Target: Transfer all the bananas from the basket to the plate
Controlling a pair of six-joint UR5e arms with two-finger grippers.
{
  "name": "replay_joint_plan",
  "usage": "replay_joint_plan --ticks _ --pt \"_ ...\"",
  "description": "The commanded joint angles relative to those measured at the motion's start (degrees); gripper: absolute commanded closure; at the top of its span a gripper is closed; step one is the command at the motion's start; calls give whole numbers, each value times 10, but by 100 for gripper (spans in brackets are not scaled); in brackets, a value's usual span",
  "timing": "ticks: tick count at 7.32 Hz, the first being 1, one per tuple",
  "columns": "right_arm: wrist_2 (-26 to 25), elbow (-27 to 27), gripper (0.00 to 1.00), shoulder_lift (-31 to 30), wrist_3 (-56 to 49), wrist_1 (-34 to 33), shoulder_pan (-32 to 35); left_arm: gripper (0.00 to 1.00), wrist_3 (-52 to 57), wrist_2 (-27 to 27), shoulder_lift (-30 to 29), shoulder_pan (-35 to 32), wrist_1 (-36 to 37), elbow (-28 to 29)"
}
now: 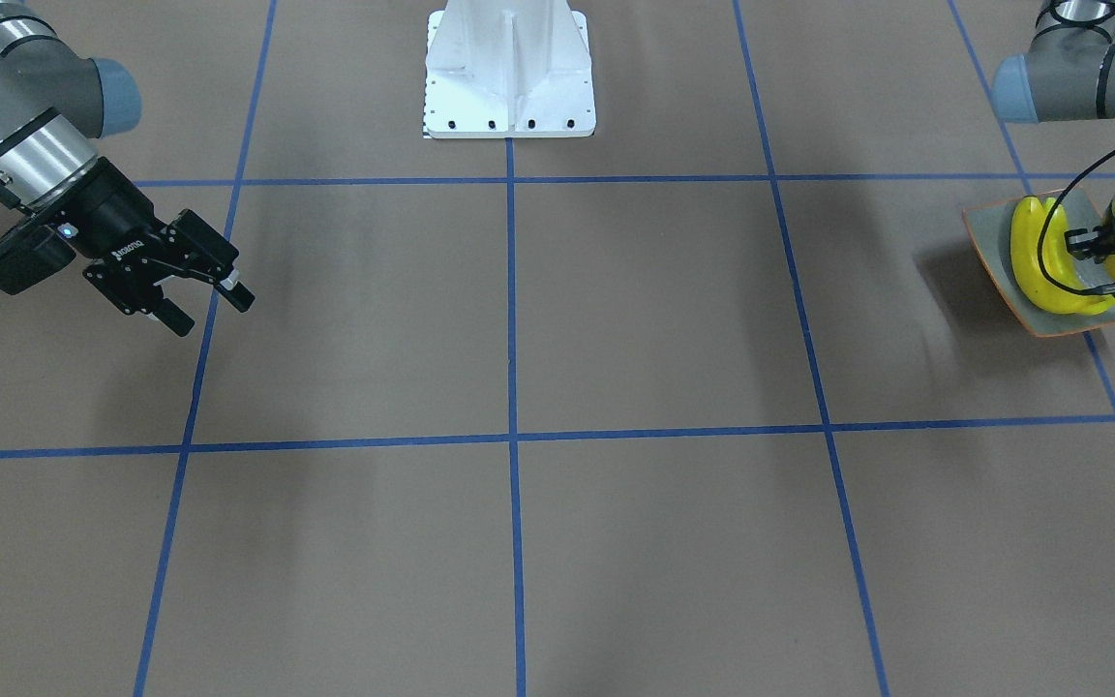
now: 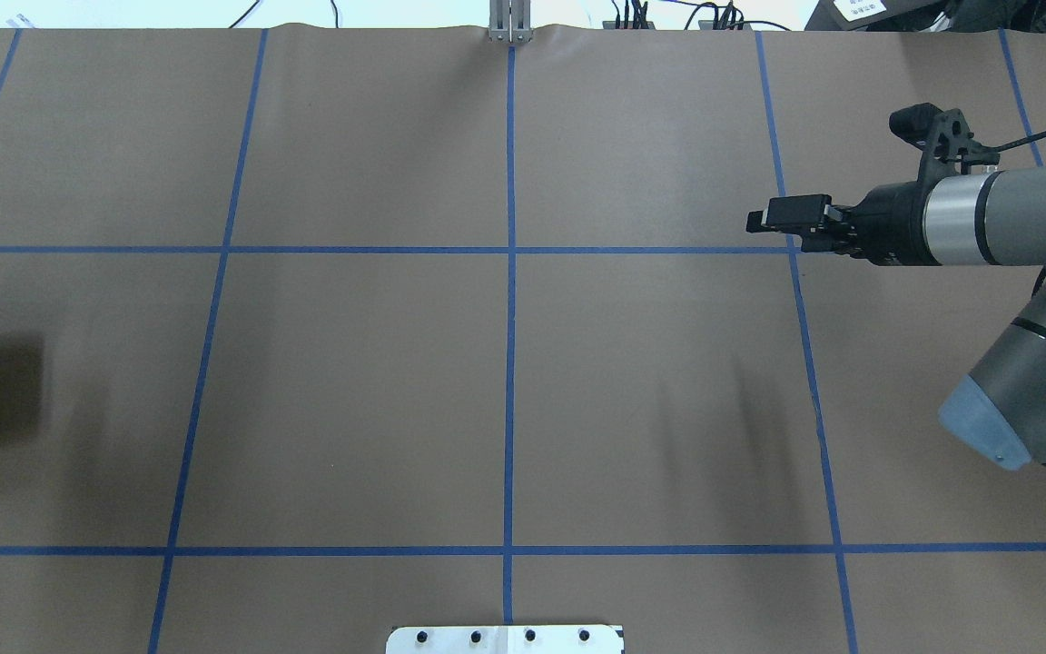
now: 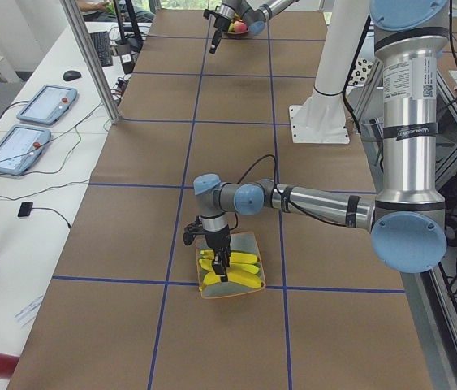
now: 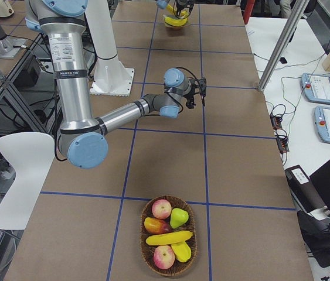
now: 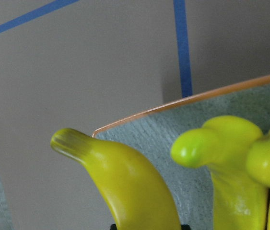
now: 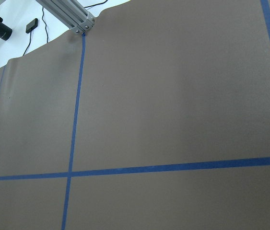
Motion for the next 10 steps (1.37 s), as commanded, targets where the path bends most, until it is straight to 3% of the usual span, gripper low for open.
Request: replay_joint_plan --ticks 1,3,6,9,10 --pt "0 2 0 0 1 0 1 1 1 1 -1 2 -1 -2" --pt "0 5 0 -1 2 0 1 1 2 -3 -6 1 1 -26" --pt "4 5 0 -6 1 1 5 0 -4 -96 -24 0 17 -115" --pt "59 2 0 -62 -15 2 96 0 -136 -165 -120 1 17 -155" --pt "66 1 0 -104 -66 2 132 0 -175 -181 -150 1 17 -159"
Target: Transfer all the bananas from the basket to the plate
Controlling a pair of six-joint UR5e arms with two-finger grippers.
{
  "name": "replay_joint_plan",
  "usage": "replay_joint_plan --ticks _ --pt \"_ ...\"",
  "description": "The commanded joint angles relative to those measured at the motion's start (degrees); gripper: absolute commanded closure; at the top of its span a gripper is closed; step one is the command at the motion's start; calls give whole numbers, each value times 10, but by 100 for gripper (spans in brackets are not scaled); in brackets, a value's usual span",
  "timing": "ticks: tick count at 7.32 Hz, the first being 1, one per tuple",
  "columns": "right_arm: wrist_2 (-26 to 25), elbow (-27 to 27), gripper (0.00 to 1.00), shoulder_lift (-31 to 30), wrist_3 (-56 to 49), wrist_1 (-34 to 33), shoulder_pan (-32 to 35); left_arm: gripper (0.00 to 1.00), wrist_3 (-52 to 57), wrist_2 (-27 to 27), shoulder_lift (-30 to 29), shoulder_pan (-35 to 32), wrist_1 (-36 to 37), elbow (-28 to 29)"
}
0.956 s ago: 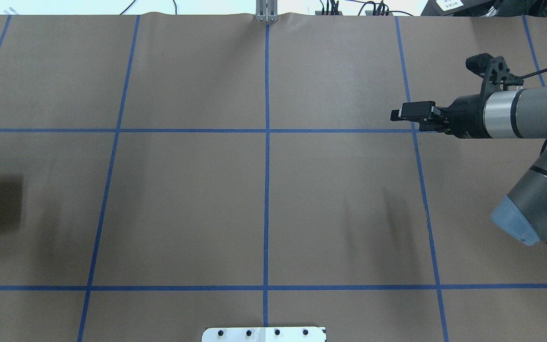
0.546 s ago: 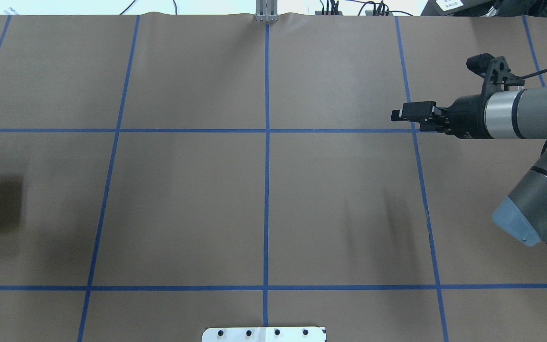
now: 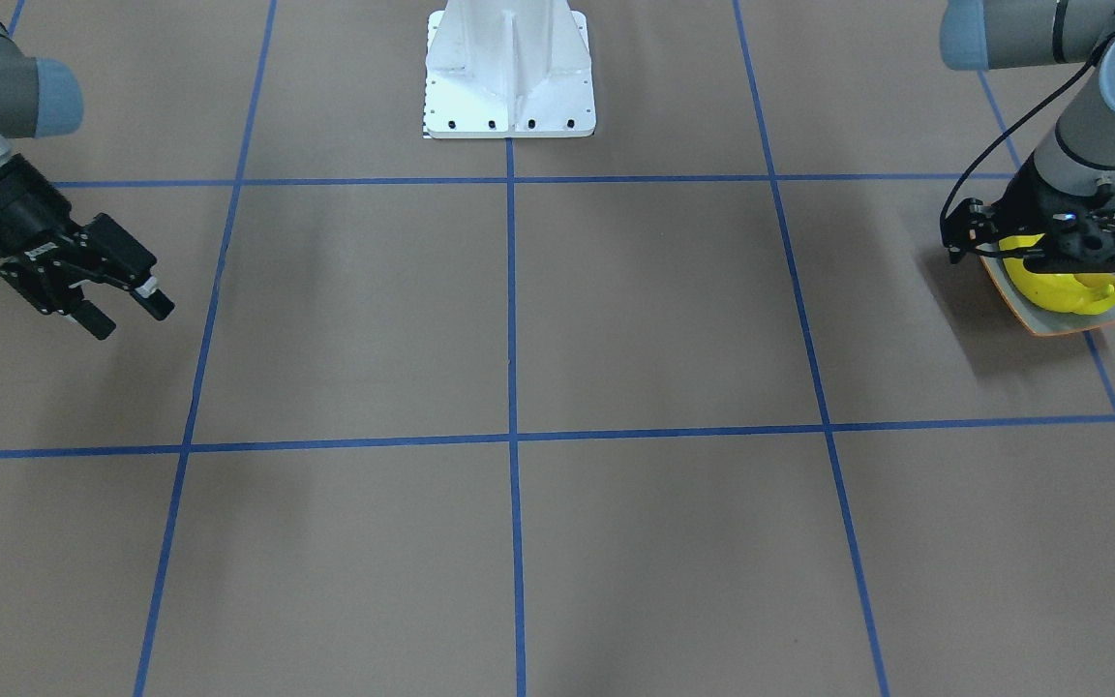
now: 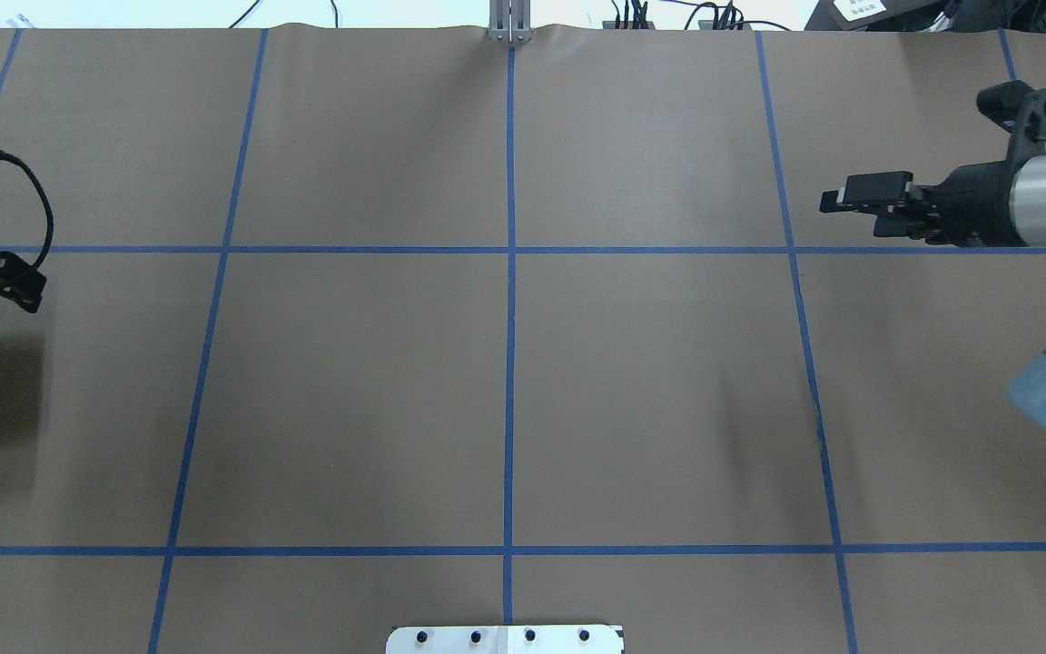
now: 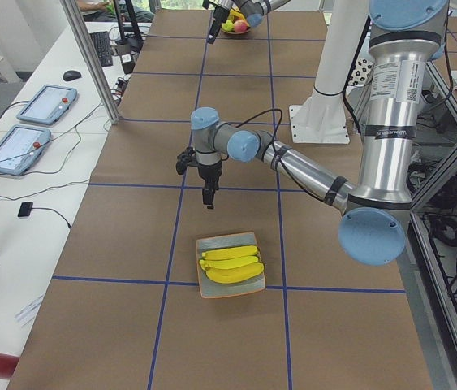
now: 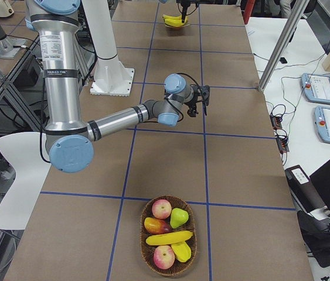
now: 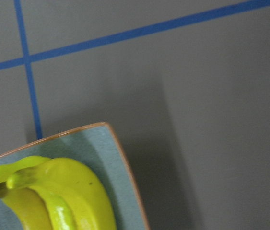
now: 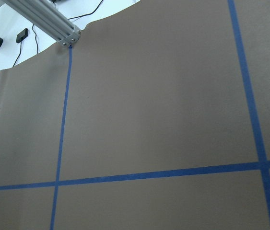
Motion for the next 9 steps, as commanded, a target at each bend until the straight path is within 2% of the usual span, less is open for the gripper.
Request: replay_joint_plan --ticks 1,2,3,4,5,7,9 --pt "16 -4 0 -88 -87 -2 82 0 -67 -23 -54 7 -1 -8" --pt "19 -5 0 -136 -180 -8 127 0 -68 -22 -55 20 -1 -4" --pt "51 -19 0 -168 -264 -25 183 0 -75 -20 -55 21 -2 -4" --pt "85 -60 0 -176 -348 -27 250 0 -76 -18 -55 25 -2 -4" --pt "94 -118 0 -174 -434 -25 294 0 -76 -18 -55 25 -2 -4" --pt "92 -209 0 -167 -587 -22 342 0 -81 -18 -55 25 -2 -5" --pt "94 -264 0 -169 -669 -20 359 0 -81 -17 -54 25 -2 -3"
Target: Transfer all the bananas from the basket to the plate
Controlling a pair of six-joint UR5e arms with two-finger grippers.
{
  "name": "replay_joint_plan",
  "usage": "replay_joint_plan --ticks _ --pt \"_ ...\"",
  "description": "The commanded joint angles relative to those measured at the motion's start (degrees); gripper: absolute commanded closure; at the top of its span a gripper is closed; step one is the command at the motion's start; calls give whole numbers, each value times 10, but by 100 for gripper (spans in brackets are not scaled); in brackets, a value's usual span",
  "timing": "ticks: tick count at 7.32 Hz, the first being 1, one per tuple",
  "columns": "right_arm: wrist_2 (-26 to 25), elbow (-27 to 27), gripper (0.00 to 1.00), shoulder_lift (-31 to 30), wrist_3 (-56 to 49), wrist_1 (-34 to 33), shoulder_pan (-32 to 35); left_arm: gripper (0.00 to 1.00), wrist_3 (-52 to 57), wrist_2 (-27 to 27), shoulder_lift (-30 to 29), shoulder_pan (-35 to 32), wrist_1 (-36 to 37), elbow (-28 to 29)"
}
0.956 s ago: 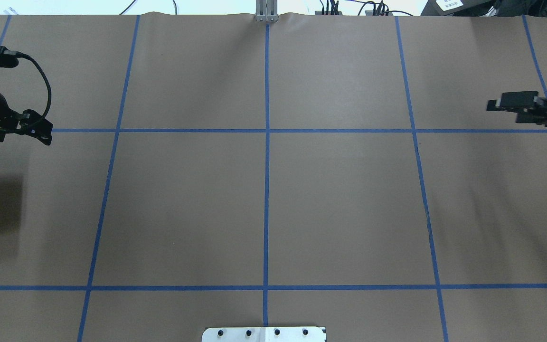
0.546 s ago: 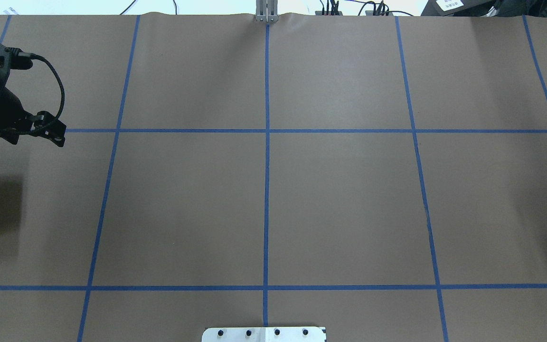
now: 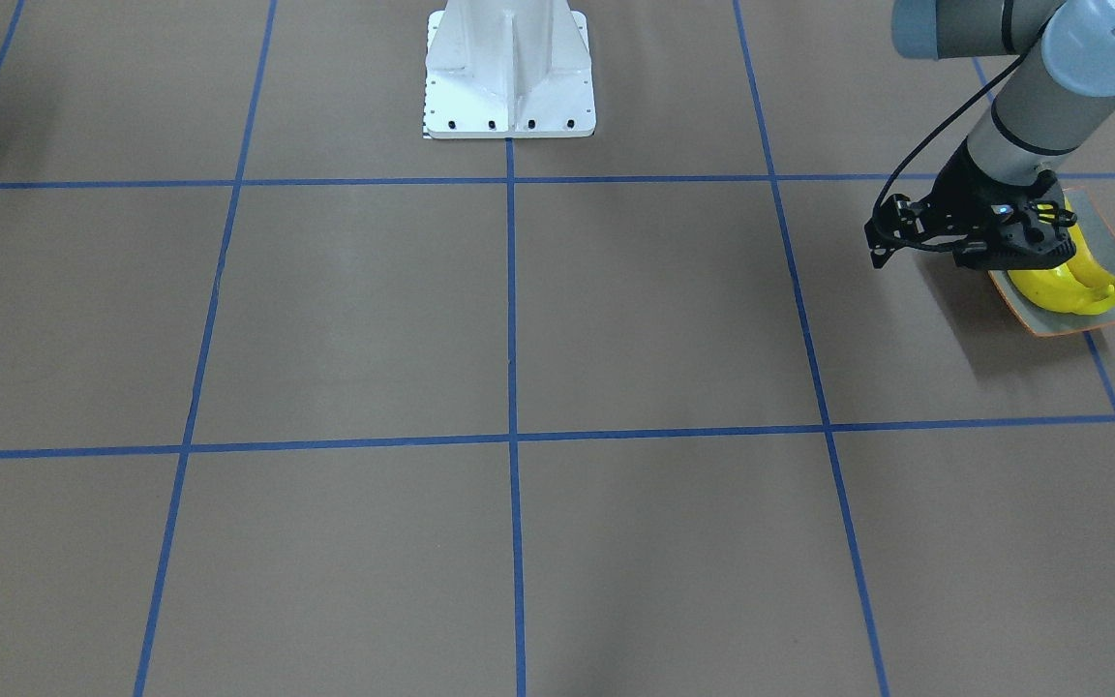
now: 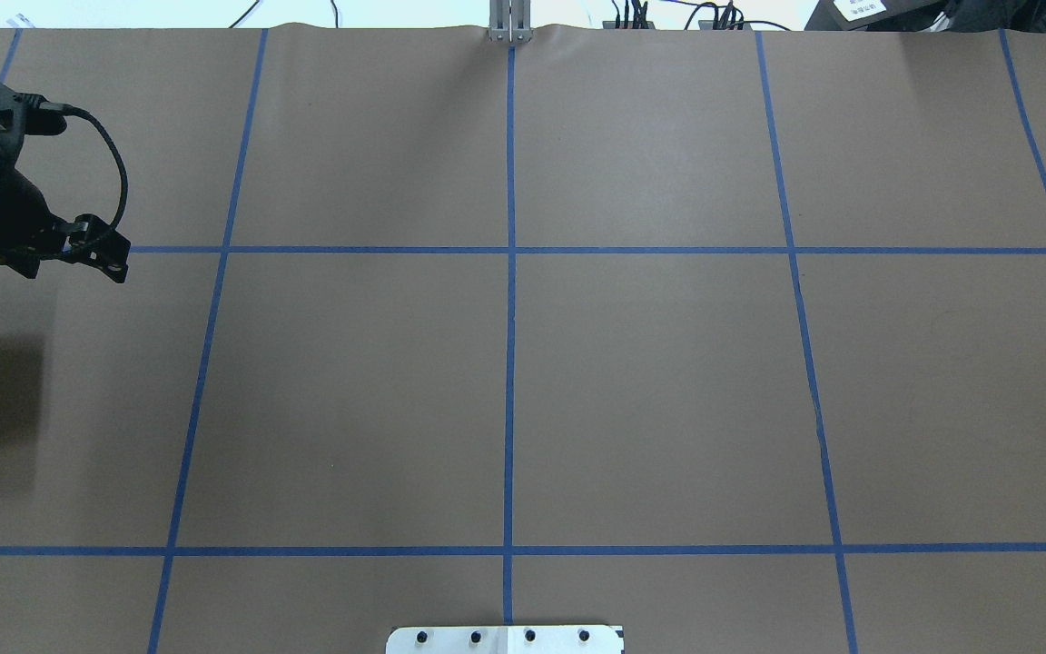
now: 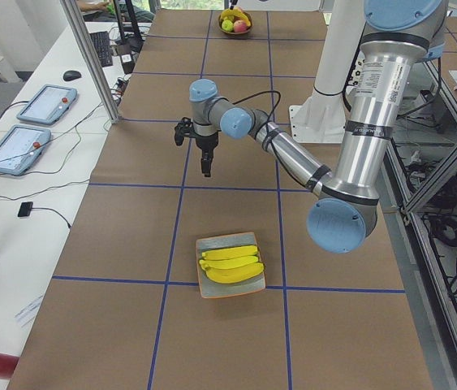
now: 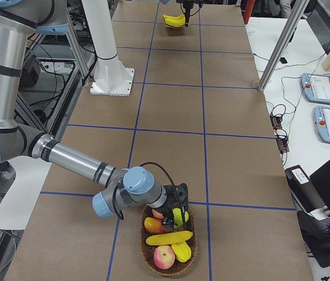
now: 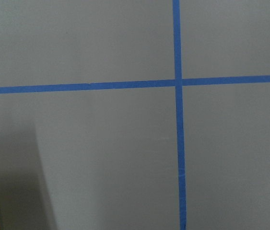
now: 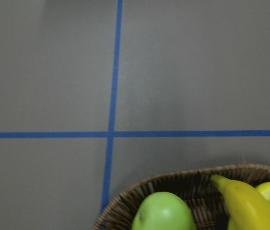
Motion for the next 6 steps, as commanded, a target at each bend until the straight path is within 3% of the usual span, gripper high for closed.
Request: replay_joint_plan --ticks 1,6 --pt "6 -61 0 1 -86 1 21 0 -1 2 0 0 0 1" --pt "30 -107 0 23 -107 2 21 0 1 2 6 0 0 2"
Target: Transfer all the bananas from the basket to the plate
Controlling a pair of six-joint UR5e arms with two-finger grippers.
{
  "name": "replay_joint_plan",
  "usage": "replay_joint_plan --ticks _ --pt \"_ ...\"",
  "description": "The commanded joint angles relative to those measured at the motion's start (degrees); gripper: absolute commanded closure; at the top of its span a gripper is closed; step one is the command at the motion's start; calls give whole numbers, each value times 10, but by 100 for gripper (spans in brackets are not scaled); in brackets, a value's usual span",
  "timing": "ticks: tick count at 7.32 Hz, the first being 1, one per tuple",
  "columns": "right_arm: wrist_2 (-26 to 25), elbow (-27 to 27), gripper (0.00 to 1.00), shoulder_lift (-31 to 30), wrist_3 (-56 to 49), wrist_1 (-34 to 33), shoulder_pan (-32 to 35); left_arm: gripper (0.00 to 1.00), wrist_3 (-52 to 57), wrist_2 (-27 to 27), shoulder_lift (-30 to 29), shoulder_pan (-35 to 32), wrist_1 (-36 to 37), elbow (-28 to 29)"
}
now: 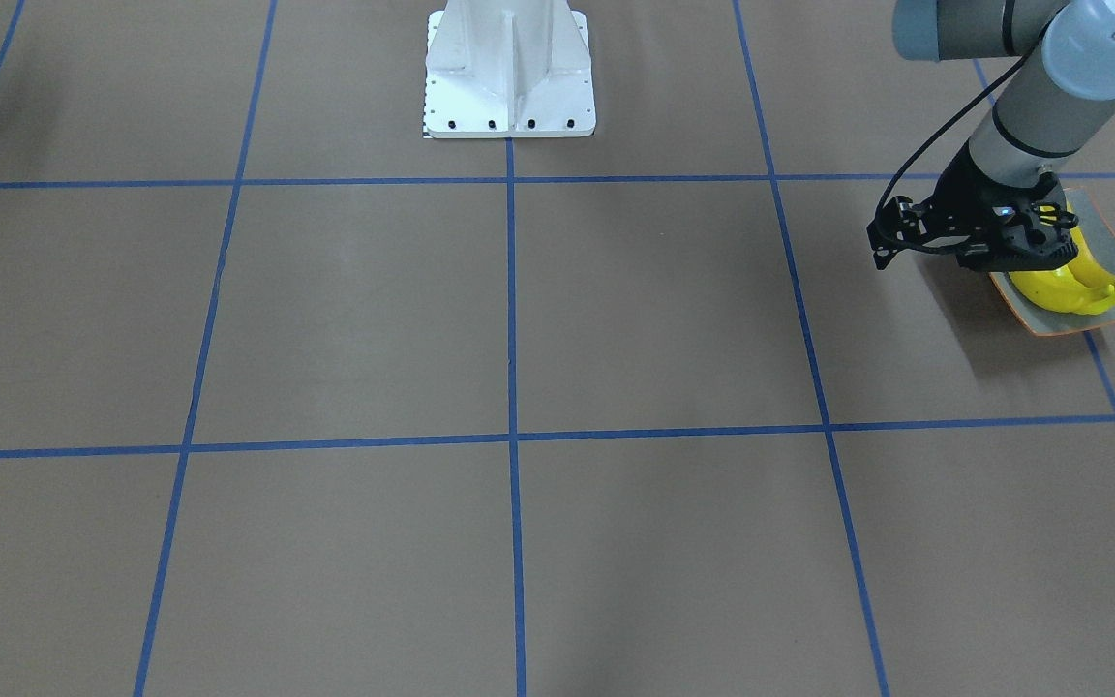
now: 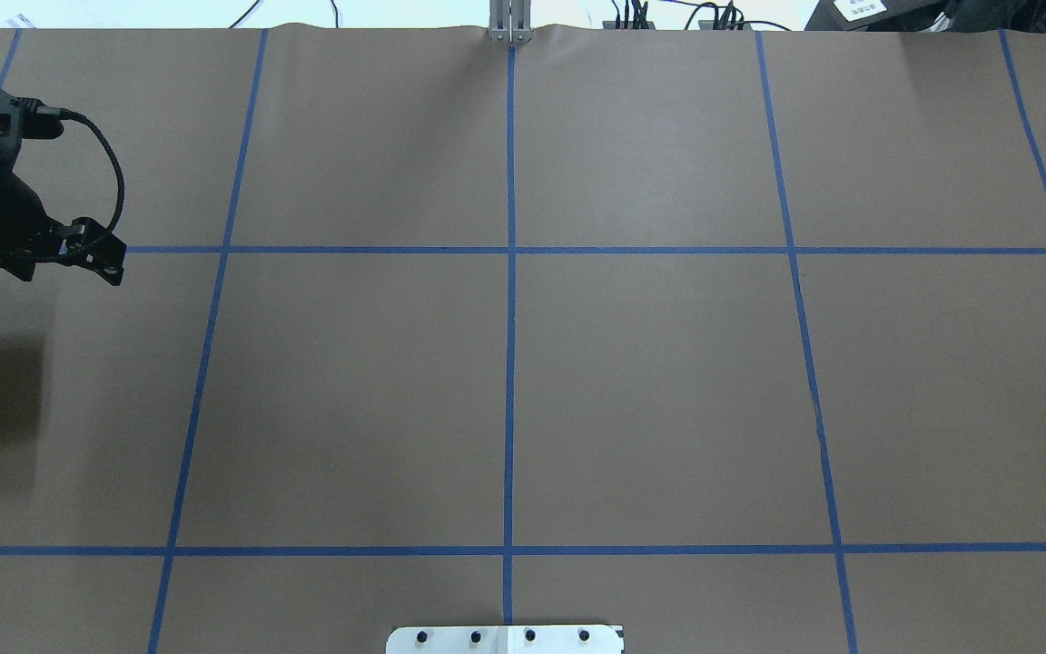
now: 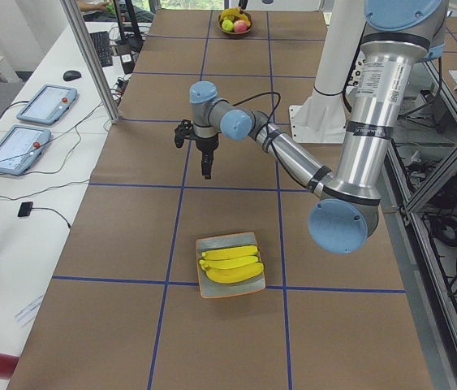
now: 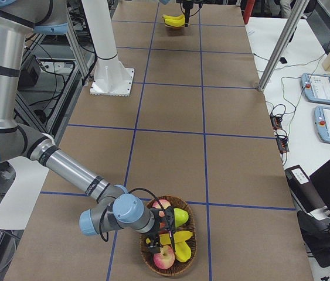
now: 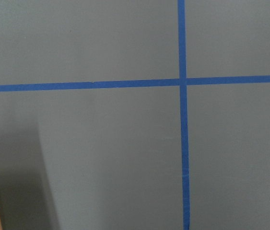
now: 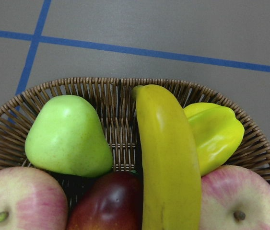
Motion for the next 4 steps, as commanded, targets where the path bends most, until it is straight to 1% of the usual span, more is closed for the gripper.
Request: replay_joint_plan --ticks 1,4 --pt "0 -17 0 16 -20 0 0 0 0 1 2 0 0 0" --pt "-2 -32 2 23 -20 0 0 0 1 1 3 -2 0 0"
